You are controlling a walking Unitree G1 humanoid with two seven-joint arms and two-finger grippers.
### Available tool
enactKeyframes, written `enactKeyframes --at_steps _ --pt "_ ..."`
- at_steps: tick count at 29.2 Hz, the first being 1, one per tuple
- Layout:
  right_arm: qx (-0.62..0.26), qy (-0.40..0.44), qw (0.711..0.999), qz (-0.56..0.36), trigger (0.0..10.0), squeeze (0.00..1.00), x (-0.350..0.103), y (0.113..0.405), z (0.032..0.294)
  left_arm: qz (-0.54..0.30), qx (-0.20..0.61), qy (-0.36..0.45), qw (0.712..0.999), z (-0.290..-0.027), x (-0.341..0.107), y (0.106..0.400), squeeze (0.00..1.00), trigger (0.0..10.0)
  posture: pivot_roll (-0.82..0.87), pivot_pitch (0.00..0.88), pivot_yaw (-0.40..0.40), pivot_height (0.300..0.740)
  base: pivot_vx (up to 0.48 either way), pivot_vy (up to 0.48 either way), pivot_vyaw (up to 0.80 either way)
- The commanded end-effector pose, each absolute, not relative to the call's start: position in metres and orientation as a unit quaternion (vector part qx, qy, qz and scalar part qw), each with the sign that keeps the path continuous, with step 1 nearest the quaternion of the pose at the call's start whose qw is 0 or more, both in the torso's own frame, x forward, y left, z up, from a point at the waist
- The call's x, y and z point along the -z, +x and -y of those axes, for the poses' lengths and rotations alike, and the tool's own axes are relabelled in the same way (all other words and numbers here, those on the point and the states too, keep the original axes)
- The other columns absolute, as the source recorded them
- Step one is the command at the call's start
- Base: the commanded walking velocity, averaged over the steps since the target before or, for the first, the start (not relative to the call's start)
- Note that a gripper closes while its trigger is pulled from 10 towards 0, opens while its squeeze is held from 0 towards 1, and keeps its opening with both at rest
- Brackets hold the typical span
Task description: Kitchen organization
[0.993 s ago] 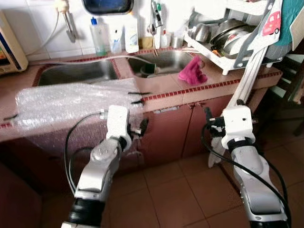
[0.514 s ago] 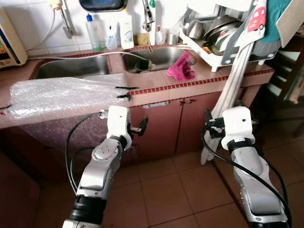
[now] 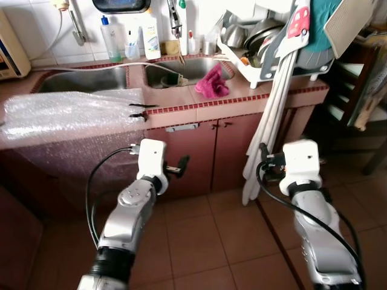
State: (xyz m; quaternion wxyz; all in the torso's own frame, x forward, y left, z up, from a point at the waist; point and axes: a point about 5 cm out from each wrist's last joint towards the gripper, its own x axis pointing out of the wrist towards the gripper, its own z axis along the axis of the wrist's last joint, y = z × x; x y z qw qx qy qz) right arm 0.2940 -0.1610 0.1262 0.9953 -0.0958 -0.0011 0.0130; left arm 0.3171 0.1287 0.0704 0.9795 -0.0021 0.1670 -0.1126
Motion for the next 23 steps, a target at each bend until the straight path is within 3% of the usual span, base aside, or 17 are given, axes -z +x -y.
enactKeyframes --at_steps 1,9,10,12,16,23 --pt "-0.021 -0.088 0.996 0.009 10.0 0.00 -0.124 0.304 0.157 -0.180 0.099 0.011 0.979 -0.136 -0.059 0.319 0.00 10.0 -0.05 0.000 0.040 0.740 0.000 0.000 0.00" --pt "-0.022 -0.086 0.993 -0.077 10.0 0.00 -0.077 0.317 0.162 -0.247 0.069 0.057 0.965 -0.153 -0.025 0.314 0.00 10.0 -0.04 0.000 0.031 0.740 0.000 0.000 0.00" --pt "-0.010 -0.063 0.989 -0.131 10.0 0.00 -0.053 0.314 0.170 -0.283 0.060 0.071 0.955 -0.160 -0.011 0.307 0.00 10.0 -0.04 0.000 0.024 0.740 0.000 0.000 0.00" --pt "-0.004 -0.053 0.987 -0.153 10.0 0.00 -0.044 0.312 0.173 -0.297 0.058 0.076 0.950 -0.162 -0.006 0.304 0.00 10.0 -0.04 0.000 0.024 0.740 0.000 0.000 0.00" --pt "0.000 -0.025 0.970 -0.240 10.0 0.00 -0.006 0.294 0.180 -0.356 0.054 0.134 0.923 -0.176 0.020 0.281 0.00 10.0 -0.02 0.000 0.007 0.740 0.000 0.000 0.00" --pt "0.001 -0.067 0.930 -0.361 10.0 0.00 0.044 0.246 0.187 -0.453 0.012 0.145 0.880 -0.199 0.053 0.238 0.00 10.0 -0.03 0.000 0.012 0.740 0.000 0.000 0.00"
